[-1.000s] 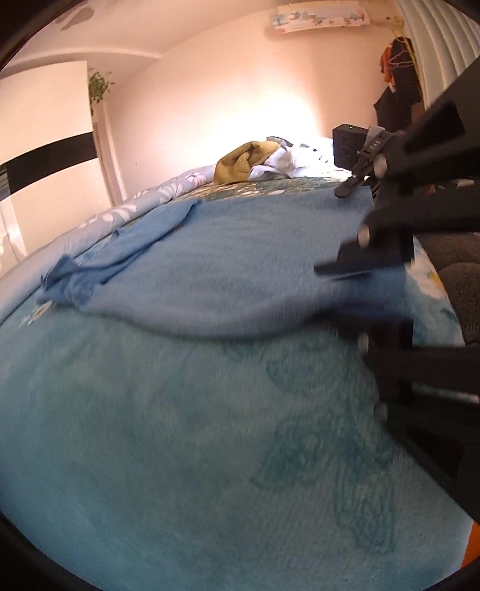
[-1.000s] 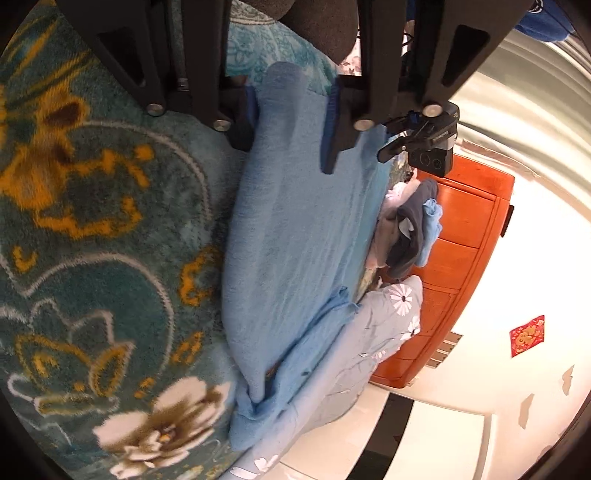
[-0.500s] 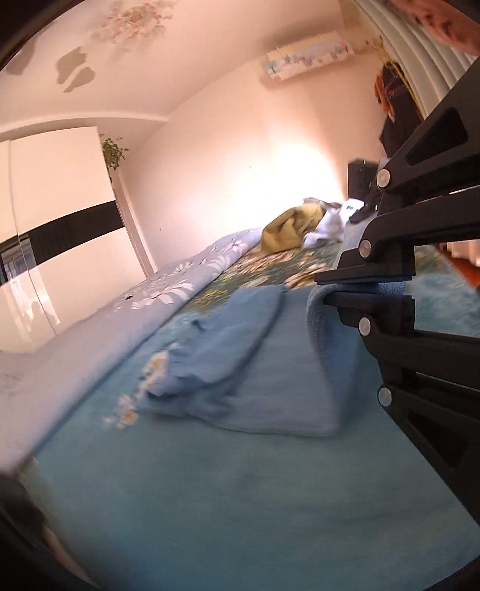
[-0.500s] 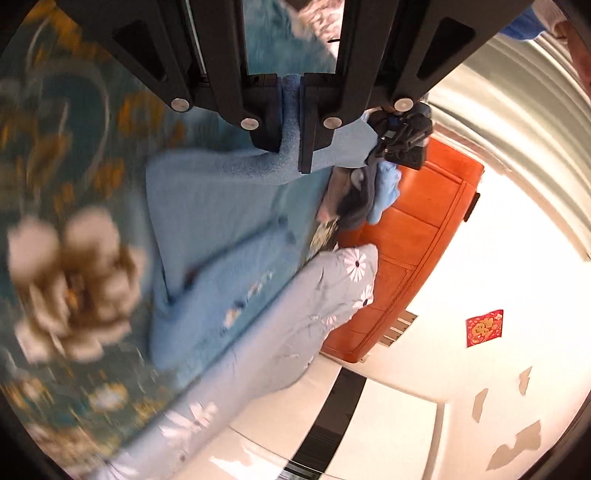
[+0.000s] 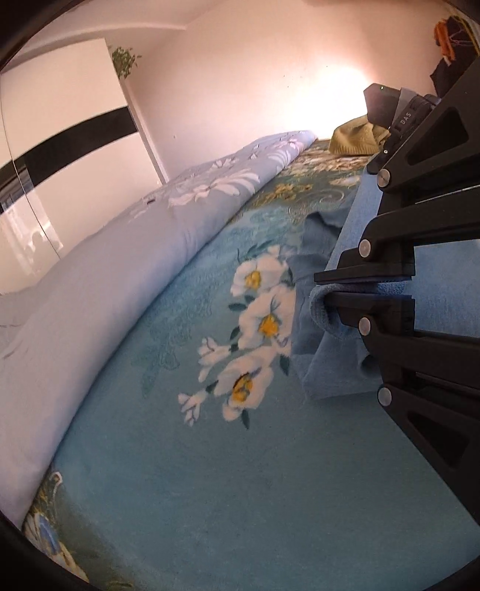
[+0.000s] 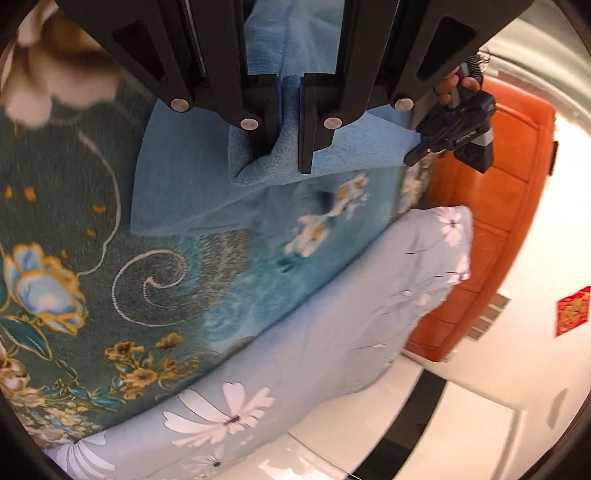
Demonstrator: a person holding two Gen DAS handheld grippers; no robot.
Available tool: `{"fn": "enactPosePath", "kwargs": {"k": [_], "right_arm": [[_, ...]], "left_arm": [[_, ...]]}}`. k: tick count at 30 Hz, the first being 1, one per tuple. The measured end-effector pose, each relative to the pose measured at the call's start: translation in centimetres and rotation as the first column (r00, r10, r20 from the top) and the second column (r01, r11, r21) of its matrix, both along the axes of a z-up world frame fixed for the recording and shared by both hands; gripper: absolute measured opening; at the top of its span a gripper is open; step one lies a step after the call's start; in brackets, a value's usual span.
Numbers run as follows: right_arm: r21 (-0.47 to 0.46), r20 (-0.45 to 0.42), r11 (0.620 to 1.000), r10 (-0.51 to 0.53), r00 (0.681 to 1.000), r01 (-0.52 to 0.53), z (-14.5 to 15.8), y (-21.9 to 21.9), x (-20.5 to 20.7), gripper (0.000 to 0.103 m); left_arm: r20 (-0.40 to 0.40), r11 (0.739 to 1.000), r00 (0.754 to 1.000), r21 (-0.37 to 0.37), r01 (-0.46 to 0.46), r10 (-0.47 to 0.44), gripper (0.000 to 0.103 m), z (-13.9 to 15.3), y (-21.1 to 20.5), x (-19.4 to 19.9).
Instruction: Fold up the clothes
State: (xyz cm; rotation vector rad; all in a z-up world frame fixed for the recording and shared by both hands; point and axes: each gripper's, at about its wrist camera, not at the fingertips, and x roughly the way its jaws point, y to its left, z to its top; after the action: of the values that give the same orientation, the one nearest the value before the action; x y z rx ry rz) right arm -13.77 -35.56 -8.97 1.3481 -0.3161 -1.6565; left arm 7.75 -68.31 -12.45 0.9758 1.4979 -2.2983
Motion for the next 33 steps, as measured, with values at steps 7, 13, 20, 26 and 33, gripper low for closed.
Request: {"fn": "enactPosePath", "kwargs": {"k": [7,13,20,26,33], "right_arm": [[-0.023,-0.120,0.999,-0.043,0.992,0.041,1.7,1.1,-0.7,0.051],[-0.038,-0.172,0.999,-0.008,0.985,0.001,2.9,5.0,2.3,0.063],[0.149,-0.344,0.987,0.103,0.933,-0.054,1.6,6.3,9.3,0.041],[0.216,-0.616,0.976,0.156,0.772,-0.025,4.3,5.7,14.3,0.041],[0.325,-0.610,0.946,0.212,0.763,-0.003,1.3,3.2,13.3,0.041]], "left_arm": [[-0.101,0.999,0.994,0.038,-0.034,0.038,0.042,0.6,-0.6,2.0],[-0.077,0.995,0.997,-0.098,-0.003,-0.005,0.059,2.9,2.9,6.5],[0.031,0.981,0.994,-0.161,0.109,-0.106,0.061,0.1,8.2,9.2],[0.053,0.969,0.991,-0.209,0.131,-0.123,0.060,0.0,9.9,8.8],[0.055,0.971,0.987,-0.177,0.159,-0.152,0.059,-0.1,11.1,8.6]]}}
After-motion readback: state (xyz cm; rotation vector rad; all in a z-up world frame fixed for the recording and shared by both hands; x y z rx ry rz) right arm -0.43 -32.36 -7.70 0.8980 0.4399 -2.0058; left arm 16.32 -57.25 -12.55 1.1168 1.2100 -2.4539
